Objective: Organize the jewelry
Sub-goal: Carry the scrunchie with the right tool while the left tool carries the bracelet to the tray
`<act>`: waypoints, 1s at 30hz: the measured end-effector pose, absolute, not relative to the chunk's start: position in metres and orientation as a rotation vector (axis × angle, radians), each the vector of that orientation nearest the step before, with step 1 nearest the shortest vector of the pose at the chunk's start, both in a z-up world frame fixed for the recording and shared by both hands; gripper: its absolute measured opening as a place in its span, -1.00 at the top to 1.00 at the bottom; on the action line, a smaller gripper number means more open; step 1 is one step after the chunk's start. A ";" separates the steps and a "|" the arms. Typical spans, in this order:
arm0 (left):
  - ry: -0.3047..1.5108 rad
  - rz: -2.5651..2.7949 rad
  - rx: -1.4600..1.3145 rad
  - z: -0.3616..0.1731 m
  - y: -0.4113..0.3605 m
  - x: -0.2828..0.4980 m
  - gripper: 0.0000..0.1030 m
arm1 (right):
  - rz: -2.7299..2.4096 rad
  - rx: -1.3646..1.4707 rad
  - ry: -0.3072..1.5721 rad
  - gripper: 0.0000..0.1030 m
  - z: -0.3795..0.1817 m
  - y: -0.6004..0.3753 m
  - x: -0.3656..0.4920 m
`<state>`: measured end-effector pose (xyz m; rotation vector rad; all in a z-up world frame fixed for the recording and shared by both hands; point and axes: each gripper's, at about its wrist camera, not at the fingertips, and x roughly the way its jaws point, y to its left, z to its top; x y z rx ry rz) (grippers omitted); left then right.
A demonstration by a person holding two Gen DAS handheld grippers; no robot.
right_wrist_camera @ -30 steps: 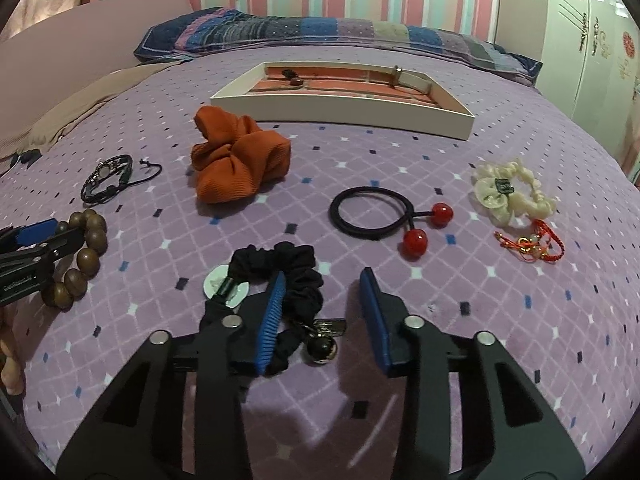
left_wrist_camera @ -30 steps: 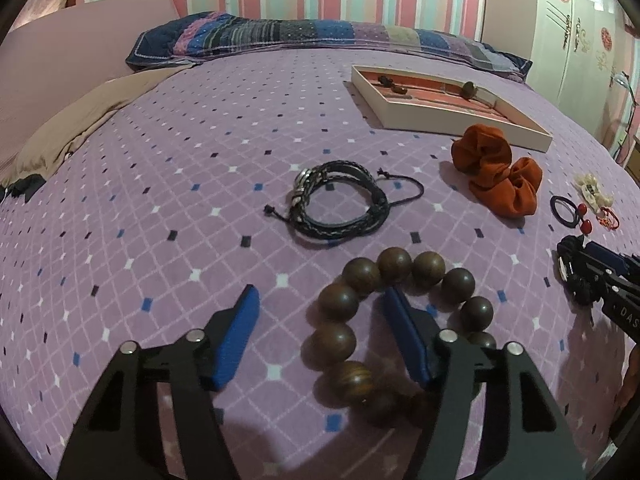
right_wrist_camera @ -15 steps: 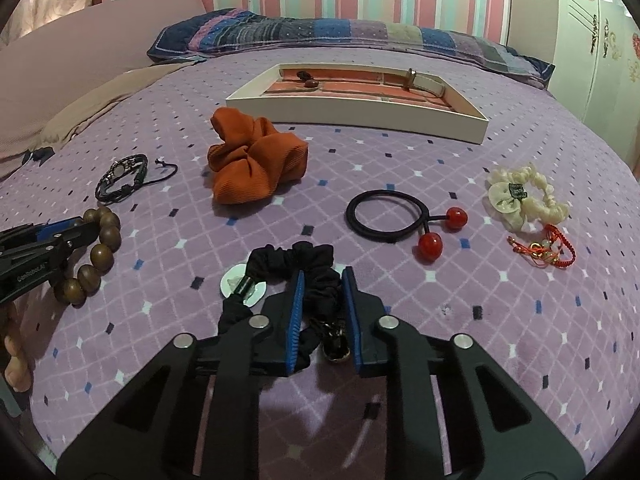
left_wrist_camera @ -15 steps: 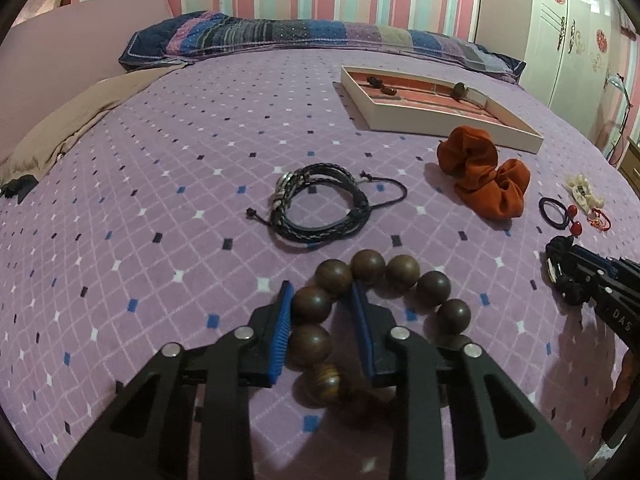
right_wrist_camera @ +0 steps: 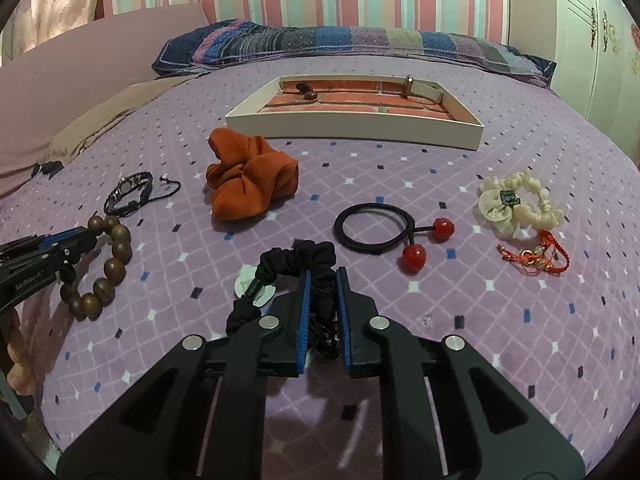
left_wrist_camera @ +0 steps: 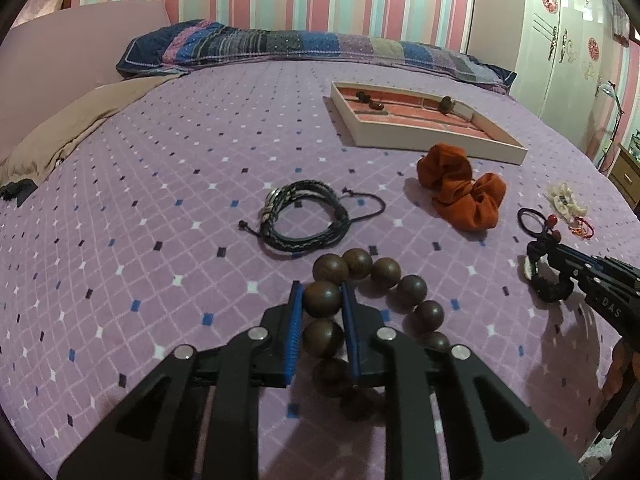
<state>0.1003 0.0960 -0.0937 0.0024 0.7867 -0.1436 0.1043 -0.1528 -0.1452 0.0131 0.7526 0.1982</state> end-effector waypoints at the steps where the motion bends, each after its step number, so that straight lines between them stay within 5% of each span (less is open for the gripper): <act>1: 0.782 -0.147 0.001 -0.091 0.095 0.099 0.61 | 0.199 0.018 0.751 0.75 -0.144 -0.155 0.105; 30: 0.686 -0.231 0.039 -0.003 0.036 0.166 0.61 | 0.183 0.022 0.671 0.75 -0.080 -0.203 0.179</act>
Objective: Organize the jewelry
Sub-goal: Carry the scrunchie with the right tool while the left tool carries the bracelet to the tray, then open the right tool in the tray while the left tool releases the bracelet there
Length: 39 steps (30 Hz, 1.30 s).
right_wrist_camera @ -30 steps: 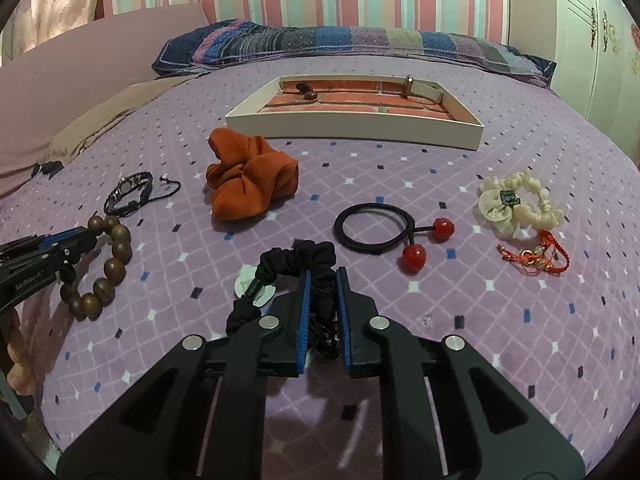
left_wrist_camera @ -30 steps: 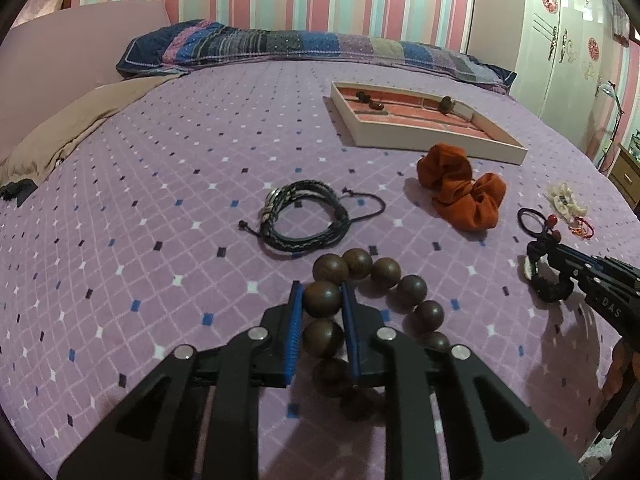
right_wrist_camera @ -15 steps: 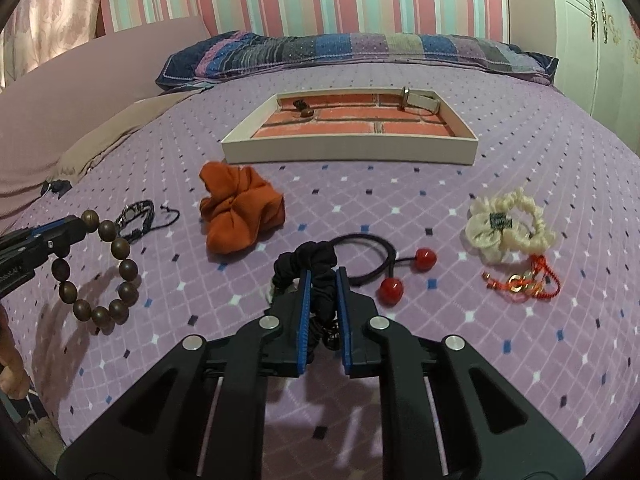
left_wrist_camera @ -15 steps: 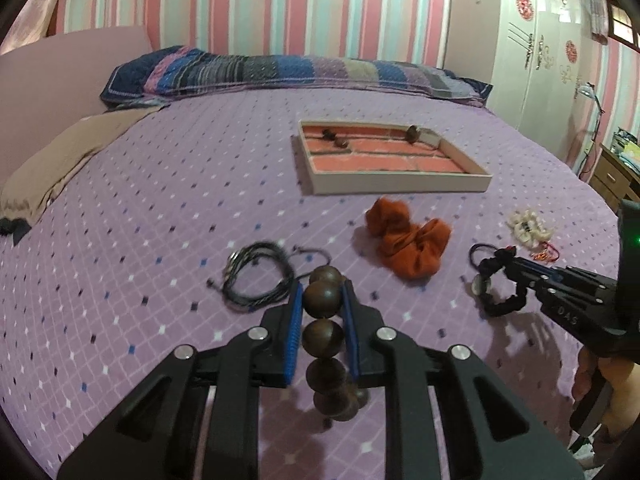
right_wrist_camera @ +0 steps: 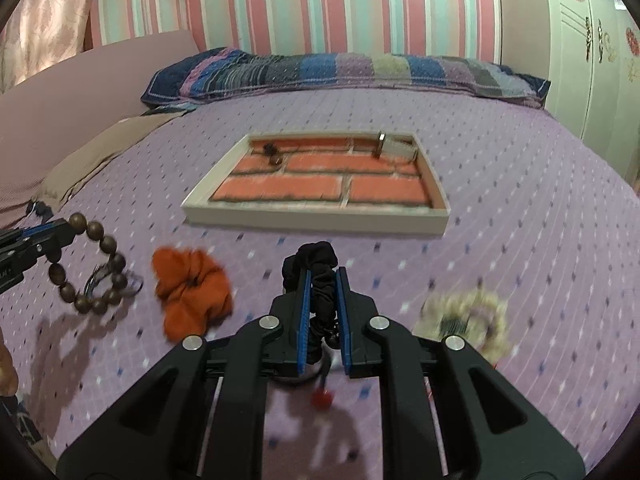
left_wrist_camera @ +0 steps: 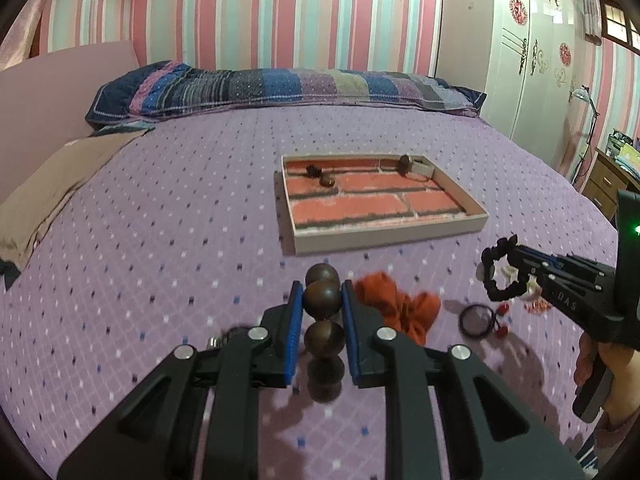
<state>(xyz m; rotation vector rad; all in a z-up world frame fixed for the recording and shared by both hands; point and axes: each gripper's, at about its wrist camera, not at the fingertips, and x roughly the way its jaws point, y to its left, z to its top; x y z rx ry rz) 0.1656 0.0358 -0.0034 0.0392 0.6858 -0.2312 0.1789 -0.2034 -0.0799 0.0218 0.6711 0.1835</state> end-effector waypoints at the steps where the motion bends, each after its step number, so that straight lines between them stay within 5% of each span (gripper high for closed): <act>1: 0.687 -0.230 0.040 -0.001 0.034 0.173 0.61 | 0.175 0.012 0.661 0.75 -0.075 -0.205 0.187; 16: 0.663 -0.266 0.039 0.024 -0.015 0.301 0.61 | 0.113 -0.004 0.730 0.75 -0.070 -0.234 0.342; 39: 0.890 -0.138 0.045 -0.071 -0.019 0.476 0.61 | 0.017 -0.021 0.914 0.75 -0.124 -0.263 0.473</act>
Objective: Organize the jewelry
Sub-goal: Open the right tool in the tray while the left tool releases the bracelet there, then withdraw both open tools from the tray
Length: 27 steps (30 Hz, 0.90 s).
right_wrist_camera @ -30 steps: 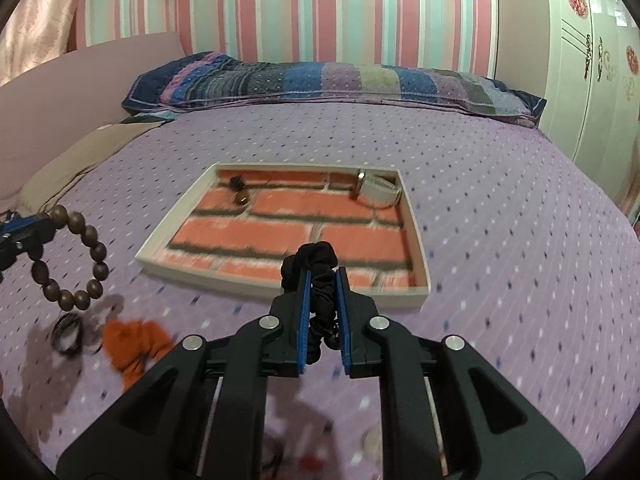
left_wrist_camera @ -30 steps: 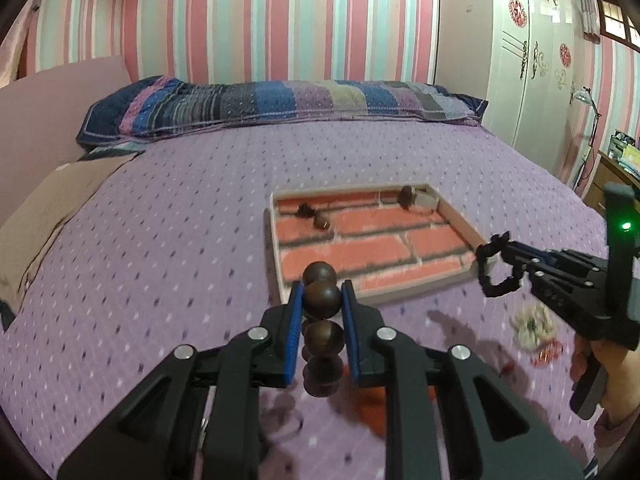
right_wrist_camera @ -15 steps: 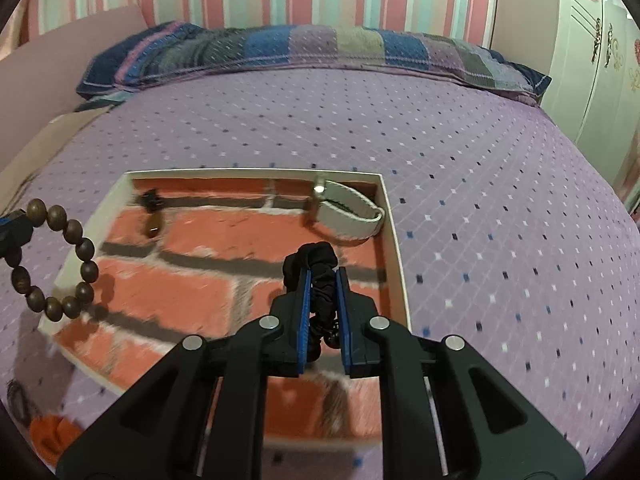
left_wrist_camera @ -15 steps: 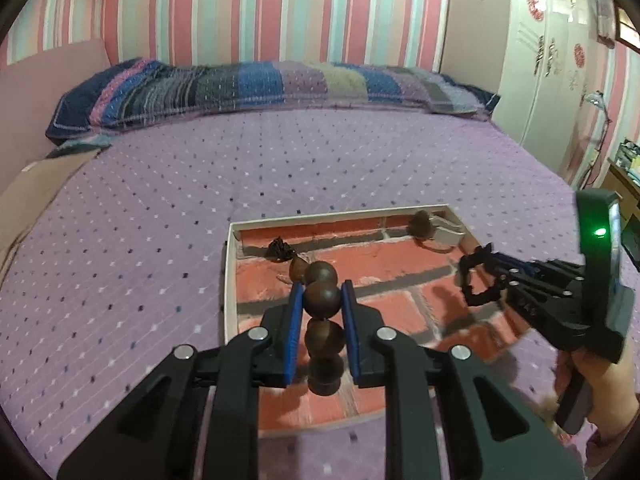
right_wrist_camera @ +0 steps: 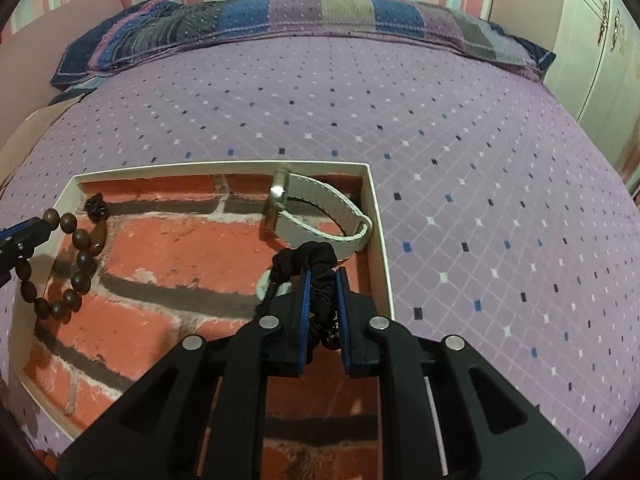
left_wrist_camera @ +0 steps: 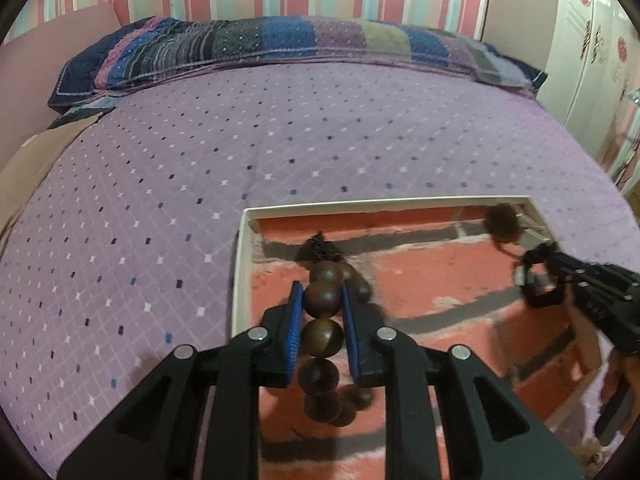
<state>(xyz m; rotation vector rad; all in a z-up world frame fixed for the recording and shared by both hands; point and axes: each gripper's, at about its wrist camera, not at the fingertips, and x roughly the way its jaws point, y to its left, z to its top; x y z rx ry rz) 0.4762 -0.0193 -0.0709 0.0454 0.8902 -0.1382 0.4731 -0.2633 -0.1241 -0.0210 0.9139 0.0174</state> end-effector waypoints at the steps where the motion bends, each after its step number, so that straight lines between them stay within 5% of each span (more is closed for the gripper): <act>1: 0.898 -0.133 0.048 -0.074 -0.019 0.479 0.61 | 0.013 -0.022 0.916 0.75 -0.125 -0.264 0.475; 14: 0.982 -0.106 0.095 -0.103 -0.019 0.492 0.61 | -0.003 -0.022 1.020 0.70 -0.142 -0.261 0.495; 18: 0.974 -0.124 0.086 -0.099 -0.017 0.486 0.58 | 0.020 -0.014 1.021 0.33 -0.139 -0.260 0.491; 20: 0.956 -0.137 0.081 -0.092 -0.015 0.481 0.41 | 0.035 -0.011 1.006 0.14 -0.134 -0.261 0.486; 22: 0.930 -0.152 0.073 -0.080 -0.013 0.474 -0.06 | 0.057 0.006 0.993 -0.18 -0.128 -0.261 0.480; 27: 0.845 -0.196 0.093 -0.039 -0.009 0.441 -0.31 | 0.112 0.052 0.964 -0.57 -0.098 -0.269 0.459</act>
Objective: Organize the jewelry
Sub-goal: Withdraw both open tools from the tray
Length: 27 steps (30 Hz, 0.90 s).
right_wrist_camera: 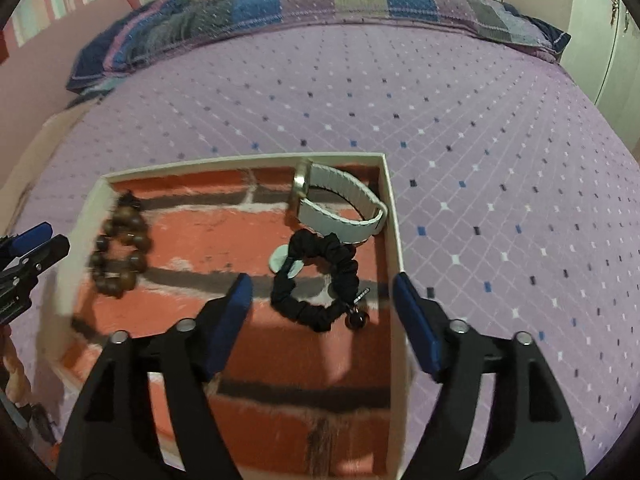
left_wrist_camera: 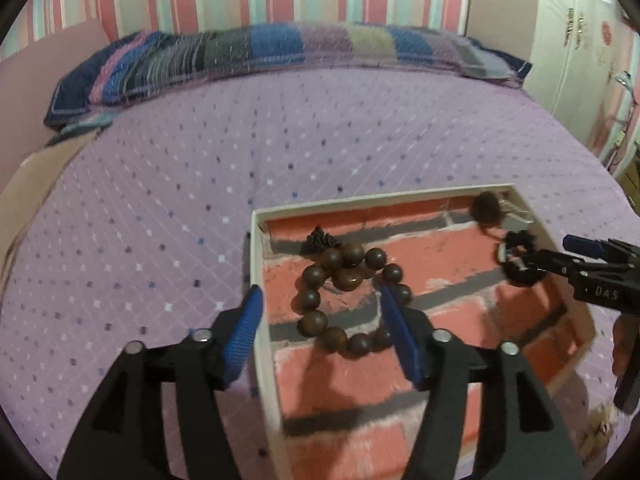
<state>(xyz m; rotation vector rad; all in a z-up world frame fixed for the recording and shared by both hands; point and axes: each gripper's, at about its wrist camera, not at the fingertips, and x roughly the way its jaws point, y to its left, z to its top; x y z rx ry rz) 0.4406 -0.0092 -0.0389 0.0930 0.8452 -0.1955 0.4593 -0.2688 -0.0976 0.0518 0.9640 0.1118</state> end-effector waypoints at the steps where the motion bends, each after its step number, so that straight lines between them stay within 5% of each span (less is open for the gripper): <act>1: 0.829 -0.197 0.096 -0.032 -0.006 0.434 -0.42 | 0.113 0.059 0.951 -0.74 -0.091 -0.271 0.453; 7: 0.759 -0.186 0.052 0.008 0.027 0.388 -0.78 | 0.086 0.082 0.883 -0.91 -0.061 -0.286 0.415; 27: 0.745 -0.140 0.008 0.011 0.063 0.264 -0.85 | -0.012 -0.032 0.791 -0.92 -0.042 -0.302 0.293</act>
